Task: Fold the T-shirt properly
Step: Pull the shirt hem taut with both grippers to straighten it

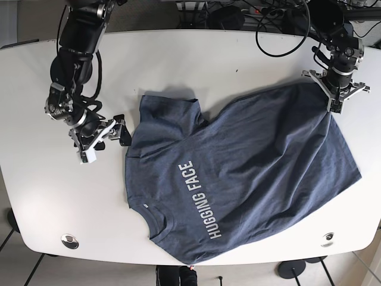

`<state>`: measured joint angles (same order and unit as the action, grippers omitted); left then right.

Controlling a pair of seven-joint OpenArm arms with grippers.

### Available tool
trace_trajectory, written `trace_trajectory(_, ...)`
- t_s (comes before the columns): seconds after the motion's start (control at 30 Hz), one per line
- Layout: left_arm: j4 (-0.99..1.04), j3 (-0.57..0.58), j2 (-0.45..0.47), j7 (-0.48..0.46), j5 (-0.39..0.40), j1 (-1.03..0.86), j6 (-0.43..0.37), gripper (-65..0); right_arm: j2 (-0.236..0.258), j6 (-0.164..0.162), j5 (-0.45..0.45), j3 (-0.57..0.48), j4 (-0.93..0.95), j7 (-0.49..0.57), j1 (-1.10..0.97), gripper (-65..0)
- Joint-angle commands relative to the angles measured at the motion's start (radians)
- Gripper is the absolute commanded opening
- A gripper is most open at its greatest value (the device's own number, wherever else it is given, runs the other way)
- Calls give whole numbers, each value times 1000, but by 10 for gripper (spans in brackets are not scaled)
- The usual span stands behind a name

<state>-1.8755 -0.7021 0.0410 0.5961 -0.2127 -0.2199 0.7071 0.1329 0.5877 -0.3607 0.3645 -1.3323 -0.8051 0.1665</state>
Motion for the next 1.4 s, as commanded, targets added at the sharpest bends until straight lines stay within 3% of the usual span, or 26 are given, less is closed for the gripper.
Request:
trace_trajectory(0.03, -20, -8, 12, -21, 3, 3, -9, -650, 15, 2, -7, 3, 101, 39, 78, -111)
trace_trajectory(0.3, -17, -8, 12, -21, 5, -17, -9, -650, 11, 2, -5, -2, 512, 232, 207, -111)
trace_trajectory(0.4, -17, -8, 13, -21, 3, -17, -9, -650, -26, 2, 13, -3, 597, 309, 238, -113)
trace_trajectory(0.5, -17, -6, 18, -21, 3, -17, -9, -650, -95, 2, 119, -3, 560, 315, 238, -140)
trace_trajectory(0.6, -17, -6, 18, -21, 3, -17, -9, -650, -126, 2, 190, 0, 554, 333, 238, -293)
trace_trajectory(0.67, -17, -6, 18, -21, 3, -17, -9, -650, -131, 2, 196, 0, 554, 359, 238, -450)
trace_trajectory(0.7, -17, -6, 18, -21, 3, -17, -9, -650, -131, 1, 197, 3, 554, 367, 236, -585)
trace_trajectory(0.73, -17, -6, 18, -21, 3, -17, -9, -650, -129, 1, 197, 1, 554, 367, 236, -644)
trace_trajectory(0.87, -19, -6, 18, -18, 3, -17, -9, -650, -106, 4, 190, 3, 406, 358, 160, -631)
trace_trajectory(1.07, -25, -1, 9, -15, 3, -49, -9, -650, -101, 8, 188, 18, -29, 215, -100, -629)
trace_trajectory(1.23, -19, 42, 9, -17, 6, -134, -9, -650, -106, 10, 185, 158, -332, 204, -410, -629)
trace_trajectory(1.4, -17, 65, 13, -17, 28, -186, -9, -650, -100, 10, 10, 252, -364, 204, -600, -629)
